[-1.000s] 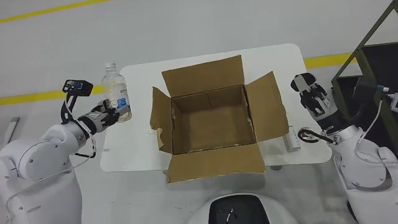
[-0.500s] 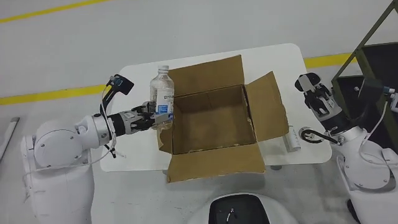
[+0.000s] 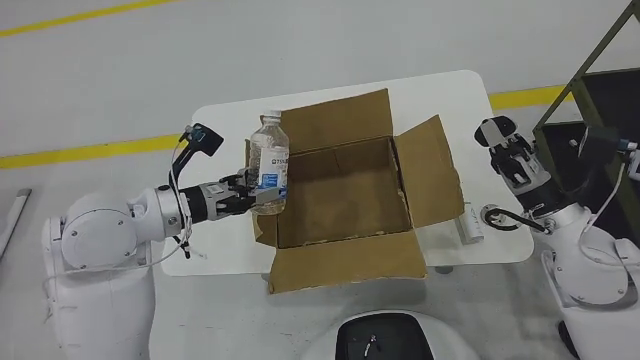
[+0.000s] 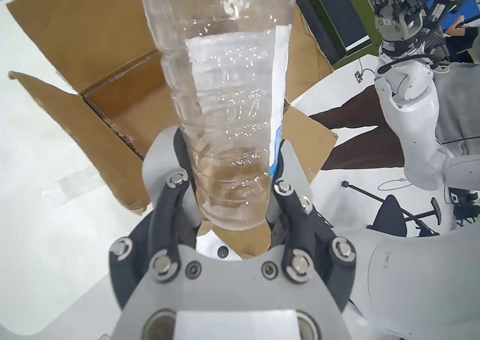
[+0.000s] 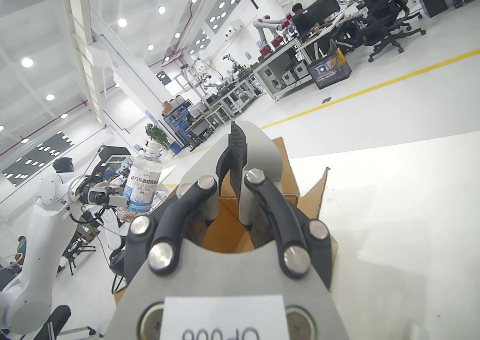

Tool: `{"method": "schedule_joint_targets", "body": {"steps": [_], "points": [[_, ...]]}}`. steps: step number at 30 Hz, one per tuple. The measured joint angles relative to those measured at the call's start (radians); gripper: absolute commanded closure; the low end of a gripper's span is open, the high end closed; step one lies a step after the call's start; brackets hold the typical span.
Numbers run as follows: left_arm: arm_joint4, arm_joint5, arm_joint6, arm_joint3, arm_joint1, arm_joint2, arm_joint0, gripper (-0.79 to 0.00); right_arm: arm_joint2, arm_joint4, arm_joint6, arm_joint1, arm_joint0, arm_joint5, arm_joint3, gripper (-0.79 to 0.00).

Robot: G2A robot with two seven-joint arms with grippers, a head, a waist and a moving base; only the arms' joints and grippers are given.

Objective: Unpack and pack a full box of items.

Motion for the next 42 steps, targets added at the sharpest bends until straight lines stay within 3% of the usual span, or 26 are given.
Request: {"method": "schedule_joint_targets", "body": {"steps": [6, 15, 18, 35, 42], "points": [[0.005, 0.041, 0.009, 0.025, 0.0, 0.137, -0.047, 0.0, -0.004, -0.006, 0.004, 0.002, -0.006, -0.002, -0.005, 0.0], [0.045, 0.279, 0.048, 0.232, -0.024, 0.383, -0.185, 0.0, 0.008, -0.004, 0.008, 0.005, -0.021, 0.0, -0.018, 0.0], [0.017, 0.314, 0.043, 0.272, -0.027, 0.405, -0.2, 0.0, 0.011, -0.001, 0.007, 0.006, -0.027, 0.001, -0.022, 0.0], [0.001, 0.313, 0.067, 0.264, -0.028, 0.42, -0.184, 0.0, -0.023, -0.008, 0.052, 0.01, -0.008, 0.016, -0.006, 0.0], [-0.038, 0.446, 0.1, 0.37, -0.042, 0.502, -0.221, 0.0, -0.036, -0.013, 0.051, 0.011, -0.001, 0.02, 0.003, 0.0]]}}
